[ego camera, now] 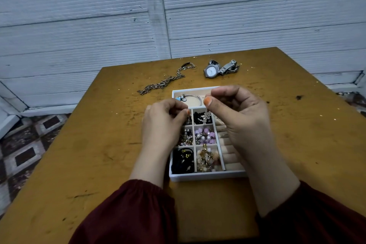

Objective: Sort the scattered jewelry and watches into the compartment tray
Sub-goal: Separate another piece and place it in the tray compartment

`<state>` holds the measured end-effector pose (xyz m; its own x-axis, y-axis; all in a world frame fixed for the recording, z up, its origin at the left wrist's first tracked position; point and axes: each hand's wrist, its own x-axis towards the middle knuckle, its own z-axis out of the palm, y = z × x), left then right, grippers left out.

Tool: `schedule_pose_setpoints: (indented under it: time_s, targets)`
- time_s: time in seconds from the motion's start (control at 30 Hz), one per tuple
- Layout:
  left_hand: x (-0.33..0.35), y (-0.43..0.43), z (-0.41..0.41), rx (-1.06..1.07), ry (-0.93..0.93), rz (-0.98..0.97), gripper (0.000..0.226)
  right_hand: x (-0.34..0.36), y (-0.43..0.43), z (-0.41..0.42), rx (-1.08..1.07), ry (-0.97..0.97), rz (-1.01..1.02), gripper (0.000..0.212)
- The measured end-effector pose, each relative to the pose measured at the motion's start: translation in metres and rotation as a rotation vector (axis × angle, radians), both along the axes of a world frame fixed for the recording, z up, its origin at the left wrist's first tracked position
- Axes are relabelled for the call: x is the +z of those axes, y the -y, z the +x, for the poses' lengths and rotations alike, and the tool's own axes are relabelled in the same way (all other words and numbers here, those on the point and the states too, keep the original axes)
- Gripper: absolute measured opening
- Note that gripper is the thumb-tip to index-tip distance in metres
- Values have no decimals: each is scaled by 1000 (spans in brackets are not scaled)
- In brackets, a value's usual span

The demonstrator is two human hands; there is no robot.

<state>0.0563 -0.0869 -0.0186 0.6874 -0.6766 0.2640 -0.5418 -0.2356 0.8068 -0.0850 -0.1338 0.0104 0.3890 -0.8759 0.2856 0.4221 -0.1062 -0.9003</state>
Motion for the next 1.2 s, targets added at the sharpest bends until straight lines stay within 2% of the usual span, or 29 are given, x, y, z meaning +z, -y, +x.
schedule_pose_setpoints:
  time_s: [0.13, 0.3, 0.4, 0.5, 0.6, 0.7, 0.8, 0.9, 1.03, 1.2]
  targets:
    - [2, 2, -2, 32, 121, 57, 18, 0, 0, -1, 4, -4, 8, 19]
    - [8, 1, -6, 42, 189, 144, 2, 0, 0, -2, 3, -25, 5, 17]
    - [8, 0, -7, 29, 231, 192, 8, 0, 0, -2, 2, -36, 3, 17]
    - [6, 0, -5, 10, 132, 150, 7, 0, 0, -2, -2, -42, -4, 18]
    - [7, -3, 1, 32, -75, -7, 23, 1, 0, -3, -4, -47, -4, 18]
    - [9, -11, 6, 68, -47, 2, 25, 1, -1, -4, -6, -57, 12, 18]
    - [17, -28, 8, 102, 102, 156, 16, 1, -2, -4, -6, -84, 12, 19]
    - [12, -45, 12, 139, 253, 387, 30, 2, -4, -2, -11, -78, 5, 20]
    - [5, -60, 9, 74, 282, 516, 47, 5, -9, 3, -14, -96, -12, 19]
    - [-7, -71, 7, -16, 321, 609, 54, 9, -14, 15, -11, -158, 1, 15]
